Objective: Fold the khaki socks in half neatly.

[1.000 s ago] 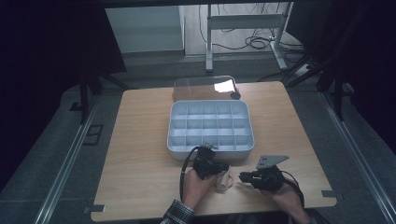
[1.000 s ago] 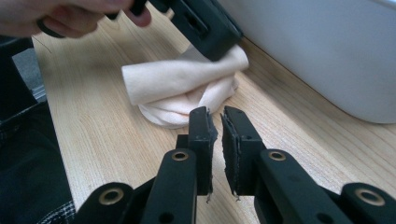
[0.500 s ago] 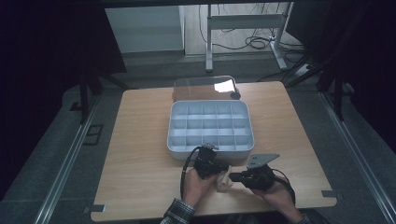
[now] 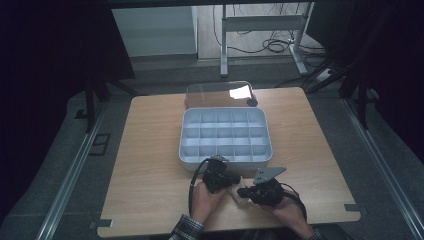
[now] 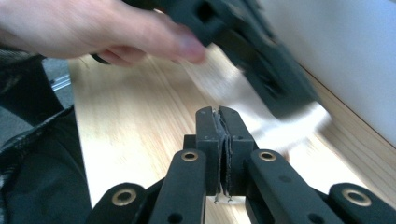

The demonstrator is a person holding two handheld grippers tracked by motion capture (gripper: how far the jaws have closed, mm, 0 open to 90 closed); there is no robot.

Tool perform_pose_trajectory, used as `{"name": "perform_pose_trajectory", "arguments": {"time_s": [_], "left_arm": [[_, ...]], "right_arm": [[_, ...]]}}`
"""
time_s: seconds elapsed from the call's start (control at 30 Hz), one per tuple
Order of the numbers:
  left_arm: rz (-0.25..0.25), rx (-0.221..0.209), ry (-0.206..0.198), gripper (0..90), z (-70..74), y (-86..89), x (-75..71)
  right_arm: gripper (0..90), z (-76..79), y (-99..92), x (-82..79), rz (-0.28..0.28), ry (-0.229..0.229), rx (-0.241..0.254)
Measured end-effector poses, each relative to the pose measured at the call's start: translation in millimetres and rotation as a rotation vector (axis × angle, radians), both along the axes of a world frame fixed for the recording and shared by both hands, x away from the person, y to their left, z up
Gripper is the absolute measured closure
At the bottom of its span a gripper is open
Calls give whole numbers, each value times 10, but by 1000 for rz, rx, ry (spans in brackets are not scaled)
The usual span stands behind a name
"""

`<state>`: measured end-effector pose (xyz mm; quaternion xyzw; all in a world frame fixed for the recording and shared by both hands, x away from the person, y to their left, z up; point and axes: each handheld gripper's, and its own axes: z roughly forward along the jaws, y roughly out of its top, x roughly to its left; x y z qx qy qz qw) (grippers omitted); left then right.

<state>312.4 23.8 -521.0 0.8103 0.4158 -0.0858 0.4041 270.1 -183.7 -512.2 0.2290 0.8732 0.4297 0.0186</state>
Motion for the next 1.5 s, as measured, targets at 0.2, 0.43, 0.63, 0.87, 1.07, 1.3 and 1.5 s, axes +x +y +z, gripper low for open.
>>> {"name": "perform_pose_trajectory", "arguments": {"time_s": [0.2, 0.43, 0.63, 0.87, 1.07, 1.3, 1.5], "left_arm": [[-8, -5, -8, 875, -19, 48, -56], [-10, -40, -23, 815, -52, 83, -93], [0, -1, -80, 804, -30, 114, -167], [-5, 15, -128, 819, -73, 104, -208], [-2, -12, -129, 802, -100, 130, -222], [-5, -10, -121, 793, -99, 133, -206], [-16, -13, -116, 776, -98, 141, -176]], "right_arm": [[871, -64, -139, 44, -46, 4, -25], [897, -190, -237, 147, -85, 64, 29], [899, -217, -246, 153, -97, 62, 30], [900, -211, -211, 121, -99, 29, 0], [832, -151, -224, 141, -78, 50, 4], [649, 79, -192, 181, -73, -2, -41], [502, 32, -69, 296, -58, -4, -100]]}}
